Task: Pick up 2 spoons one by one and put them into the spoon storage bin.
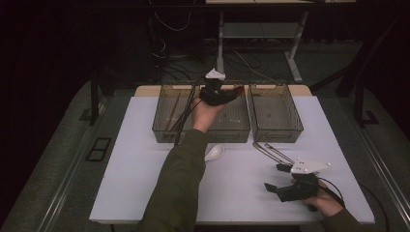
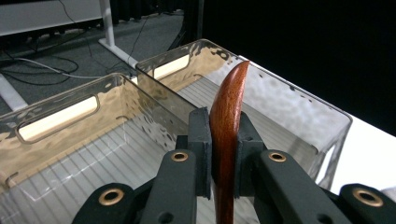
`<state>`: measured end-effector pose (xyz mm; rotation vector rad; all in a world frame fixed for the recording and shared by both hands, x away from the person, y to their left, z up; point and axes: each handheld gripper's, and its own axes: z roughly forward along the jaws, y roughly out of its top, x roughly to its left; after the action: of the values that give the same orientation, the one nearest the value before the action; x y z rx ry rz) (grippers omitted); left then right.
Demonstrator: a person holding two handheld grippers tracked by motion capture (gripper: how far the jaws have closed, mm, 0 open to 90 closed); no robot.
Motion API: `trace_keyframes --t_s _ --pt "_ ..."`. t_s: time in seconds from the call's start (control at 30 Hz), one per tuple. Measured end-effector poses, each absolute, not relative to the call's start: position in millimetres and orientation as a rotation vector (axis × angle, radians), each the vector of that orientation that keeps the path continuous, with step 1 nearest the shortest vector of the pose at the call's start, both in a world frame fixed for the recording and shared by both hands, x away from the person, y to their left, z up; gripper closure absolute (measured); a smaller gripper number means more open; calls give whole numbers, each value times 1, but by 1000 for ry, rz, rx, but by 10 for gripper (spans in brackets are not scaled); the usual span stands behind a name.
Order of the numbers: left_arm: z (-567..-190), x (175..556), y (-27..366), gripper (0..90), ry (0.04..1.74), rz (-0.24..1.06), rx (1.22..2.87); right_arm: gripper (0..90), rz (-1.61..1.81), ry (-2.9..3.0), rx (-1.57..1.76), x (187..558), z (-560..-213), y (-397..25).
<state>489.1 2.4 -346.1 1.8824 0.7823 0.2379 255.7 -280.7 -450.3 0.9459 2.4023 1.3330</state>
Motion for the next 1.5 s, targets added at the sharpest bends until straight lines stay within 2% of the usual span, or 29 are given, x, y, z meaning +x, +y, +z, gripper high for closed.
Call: trace_keyframes --t_s 0.5,0.67,0.87,1.17,1.5 --pt "-378 504 -17 801 915 215 1941 142 1340 2402 947 255 -449 -281" --pt "-384 505 -18 796 986 172 1984 142 1339 2402 947 255 -449 -281" --pt "-383 505 -15 583 985 178 2000 142 1337 2404 947 255 -449 -281" --pt "-371 494 -15 446 844 173 2027 141 1330 2404 944 255 -450 -281" --pt "-355 461 -11 313 745 199 2038 142 1327 2403 951 255 -450 -282"
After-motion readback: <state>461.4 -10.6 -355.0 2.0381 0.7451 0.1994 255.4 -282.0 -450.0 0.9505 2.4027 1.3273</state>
